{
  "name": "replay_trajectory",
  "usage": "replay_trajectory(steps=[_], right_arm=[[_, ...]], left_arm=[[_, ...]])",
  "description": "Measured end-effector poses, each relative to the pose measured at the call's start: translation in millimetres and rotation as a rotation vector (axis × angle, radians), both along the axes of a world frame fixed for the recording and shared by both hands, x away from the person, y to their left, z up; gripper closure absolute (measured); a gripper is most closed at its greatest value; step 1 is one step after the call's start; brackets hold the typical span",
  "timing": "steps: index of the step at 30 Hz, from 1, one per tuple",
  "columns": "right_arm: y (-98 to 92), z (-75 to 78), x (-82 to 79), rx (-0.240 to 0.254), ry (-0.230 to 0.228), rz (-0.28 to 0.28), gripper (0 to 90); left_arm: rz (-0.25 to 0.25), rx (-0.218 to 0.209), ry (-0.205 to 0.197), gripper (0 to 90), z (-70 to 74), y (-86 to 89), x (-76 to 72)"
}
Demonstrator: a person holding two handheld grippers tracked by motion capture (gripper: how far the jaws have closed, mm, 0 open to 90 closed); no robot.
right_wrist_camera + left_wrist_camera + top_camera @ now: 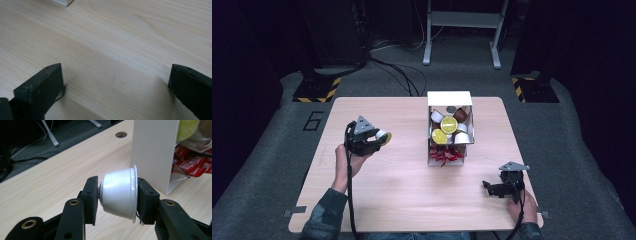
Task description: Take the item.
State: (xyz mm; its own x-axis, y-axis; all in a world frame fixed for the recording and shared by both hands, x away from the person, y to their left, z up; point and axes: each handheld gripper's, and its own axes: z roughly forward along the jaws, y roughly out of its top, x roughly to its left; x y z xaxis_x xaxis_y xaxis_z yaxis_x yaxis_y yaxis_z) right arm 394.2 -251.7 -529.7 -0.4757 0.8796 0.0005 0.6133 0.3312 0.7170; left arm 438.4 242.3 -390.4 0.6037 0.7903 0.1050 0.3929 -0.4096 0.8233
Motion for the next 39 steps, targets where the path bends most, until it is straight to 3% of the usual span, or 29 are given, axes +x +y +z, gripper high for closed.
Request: replay_trajectory(steps=[15, 19, 22, 23, 31, 32, 35, 36, 39], right_arm=[[0.2, 0.0, 0.0, 0.000, -0.001, -0.002, 0.0], [0.6, 0.0, -0.5, 0.003, 0.002, -0.006, 0.0], [0.6, 0.0, -0.4, 0.003, 0.001, -0.006, 0.0], [0.3, 0.0, -0.2, 0.001, 0.001, -0.003, 0.0], [0.6, 0.0, -0.4, 0.002, 0.003, -0.007, 0.0], [0.7, 0.0, -0.5, 0.003, 0.004, -0.007, 0.0], [0.6, 0.0, -0.5, 0.002, 0.002, -0.006, 0.0], [0.6, 0.0, -0.5, 0.003, 0.001, -0.006, 0.0], [0.7, 0.0, -0.6, 0.003, 0.004, -0.008, 0.0]], left_arm=[[0.057, -0.002, 0.105, 57.7, -52.2, 14.4, 15.0], [0.067, -0.022, 0.139, 57.6, -65.3, 17.5, 18.9], [0.061, 0.009, 0.168, 57.6, -76.5, 17.9, 21.1], [0.067, -0.009, 0.174, 57.6, -80.0, 18.2, 21.8], [0.053, 0.000, 0.227, 57.5, -98.0, 19.0, 23.2], [0.062, -0.018, 0.227, 57.4, -99.9, 18.5, 23.6], [0.054, -0.011, 0.241, 57.2, -102.3, 20.5, 26.3], [0.062, -0.030, 0.248, 57.2, -103.8, 20.0, 26.8], [0.065, -0.035, 0.262, 57.0, -107.8, 20.5, 28.4]])
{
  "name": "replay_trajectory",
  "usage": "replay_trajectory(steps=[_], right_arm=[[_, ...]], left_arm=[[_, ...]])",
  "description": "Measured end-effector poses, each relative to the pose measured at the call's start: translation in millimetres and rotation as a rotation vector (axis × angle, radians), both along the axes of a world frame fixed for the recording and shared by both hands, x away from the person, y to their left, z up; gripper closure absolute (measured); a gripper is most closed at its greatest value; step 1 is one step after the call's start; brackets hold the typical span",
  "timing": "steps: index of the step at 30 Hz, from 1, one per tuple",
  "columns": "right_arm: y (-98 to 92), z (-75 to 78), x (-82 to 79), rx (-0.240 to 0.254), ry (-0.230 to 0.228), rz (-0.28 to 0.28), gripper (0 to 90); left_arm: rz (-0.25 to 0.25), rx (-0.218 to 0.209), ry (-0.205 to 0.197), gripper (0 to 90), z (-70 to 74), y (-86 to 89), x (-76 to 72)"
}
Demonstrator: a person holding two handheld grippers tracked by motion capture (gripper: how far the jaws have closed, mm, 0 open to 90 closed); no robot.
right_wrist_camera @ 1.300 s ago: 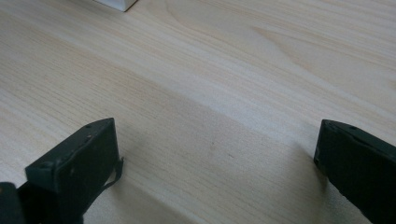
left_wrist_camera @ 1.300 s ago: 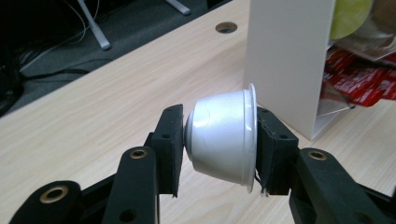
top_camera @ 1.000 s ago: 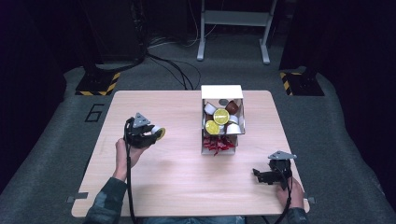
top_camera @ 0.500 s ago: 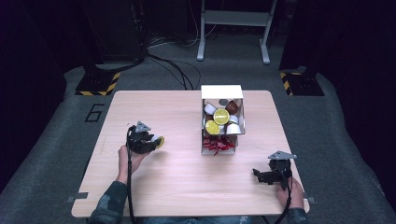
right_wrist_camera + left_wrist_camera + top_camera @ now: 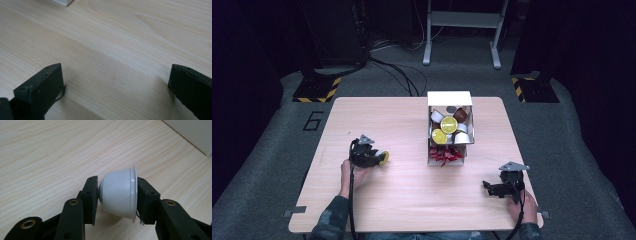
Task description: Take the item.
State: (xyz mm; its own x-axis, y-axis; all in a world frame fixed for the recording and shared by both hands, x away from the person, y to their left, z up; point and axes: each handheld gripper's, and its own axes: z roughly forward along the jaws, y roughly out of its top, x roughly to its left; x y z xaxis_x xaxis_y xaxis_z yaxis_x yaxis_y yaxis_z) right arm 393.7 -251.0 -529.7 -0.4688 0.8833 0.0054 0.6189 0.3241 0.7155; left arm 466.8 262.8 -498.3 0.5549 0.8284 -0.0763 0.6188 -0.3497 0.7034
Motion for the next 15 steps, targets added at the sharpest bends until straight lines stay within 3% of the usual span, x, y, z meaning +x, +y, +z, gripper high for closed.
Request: replay_trajectory(steps=[5, 9, 15], right_arm=[[-0.2, -0.1, 0.1, -0.001, -0.002, 0.002, 0.0], [-0.2, 0.0, 0.1, -0.001, -0.002, 0.002, 0.0], [-0.1, 0.0, 0.1, -0.001, -0.002, 0.002, 0.0]], left_arm=[[0.016, -0.010, 0.006, 54.5, -0.5, 4.6, 1.3], [0.046, 0.004, -0.005, 42.8, 3.2, 10.6, -0.1], [0.125, -0.033, -0.049, 28.6, 11.8, 22.0, -7.4]])
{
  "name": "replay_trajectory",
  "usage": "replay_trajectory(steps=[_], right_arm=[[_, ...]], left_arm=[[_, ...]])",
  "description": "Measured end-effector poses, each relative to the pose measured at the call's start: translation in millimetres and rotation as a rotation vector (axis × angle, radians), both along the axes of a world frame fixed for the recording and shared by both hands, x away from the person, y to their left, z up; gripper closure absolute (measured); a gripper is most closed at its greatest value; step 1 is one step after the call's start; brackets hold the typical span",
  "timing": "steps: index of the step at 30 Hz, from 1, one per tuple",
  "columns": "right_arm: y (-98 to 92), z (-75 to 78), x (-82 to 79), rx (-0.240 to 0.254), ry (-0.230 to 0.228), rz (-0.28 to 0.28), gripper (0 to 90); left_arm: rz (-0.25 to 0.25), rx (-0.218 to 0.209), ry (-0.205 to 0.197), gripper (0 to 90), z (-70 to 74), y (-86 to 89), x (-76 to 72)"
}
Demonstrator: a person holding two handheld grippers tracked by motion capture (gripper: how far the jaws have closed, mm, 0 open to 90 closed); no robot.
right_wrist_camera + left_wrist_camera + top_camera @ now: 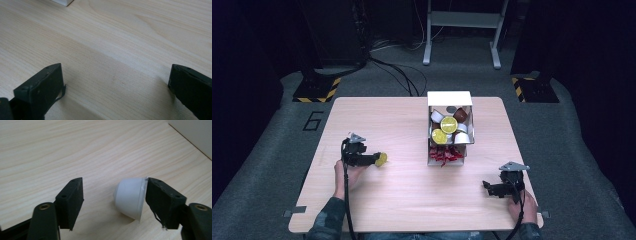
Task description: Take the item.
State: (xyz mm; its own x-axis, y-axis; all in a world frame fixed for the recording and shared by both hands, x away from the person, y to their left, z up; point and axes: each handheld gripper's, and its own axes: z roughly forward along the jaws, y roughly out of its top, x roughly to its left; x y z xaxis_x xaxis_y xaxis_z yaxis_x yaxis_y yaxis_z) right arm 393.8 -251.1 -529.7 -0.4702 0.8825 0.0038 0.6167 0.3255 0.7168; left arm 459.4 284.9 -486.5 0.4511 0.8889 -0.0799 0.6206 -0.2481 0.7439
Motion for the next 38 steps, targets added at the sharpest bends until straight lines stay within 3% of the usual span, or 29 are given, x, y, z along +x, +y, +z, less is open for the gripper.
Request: replay_trajectory(steps=[8, 12, 16, 22, 27, 31, 34, 38], right_arm=[[0.0, 0.0, 0.0, 0.000, -0.001, 0.000, 0.0], [-0.4, 0.1, -0.1, 0.000, 0.001, 0.005, 0.0], [-0.1, 0.1, -0.1, 0.001, 0.001, 0.000, 0.0], [-0.5, 0.0, 0.4, -0.005, -0.003, 0.005, 0.0], [-0.2, 0.0, 0.0, 0.000, -0.001, 0.002, 0.0], [-0.2, 0.1, -0.2, 0.000, 0.002, 0.002, 0.0], [-0.2, 0.1, -0.2, 0.000, 0.002, 0.002, 0.0], [-0.1, 0.1, -0.3, 0.000, 0.002, 0.002, 0.0]], left_arm=[[0.026, -0.029, -0.046, 16.4, 14.1, 17.6, -18.1], [0.048, -0.016, -0.071, 14.9, 15.6, 29.5, -32.7], [0.097, 0.011, -0.091, 13.9, 7.7, 41.5, -51.9], [0.142, 0.068, -0.060, 11.6, -13.4, 58.8, -79.9], [0.186, 0.086, -0.038, 10.2, -33.3, 69.4, -99.1], [0.196, 0.105, -0.019, 10.2, -42.2, 74.5, -105.3], [0.201, 0.080, -0.022, 9.0, -45.1, 77.1, -105.7], [0.194, 0.084, -0.021, 6.5, -45.7, 78.2, -102.6]])
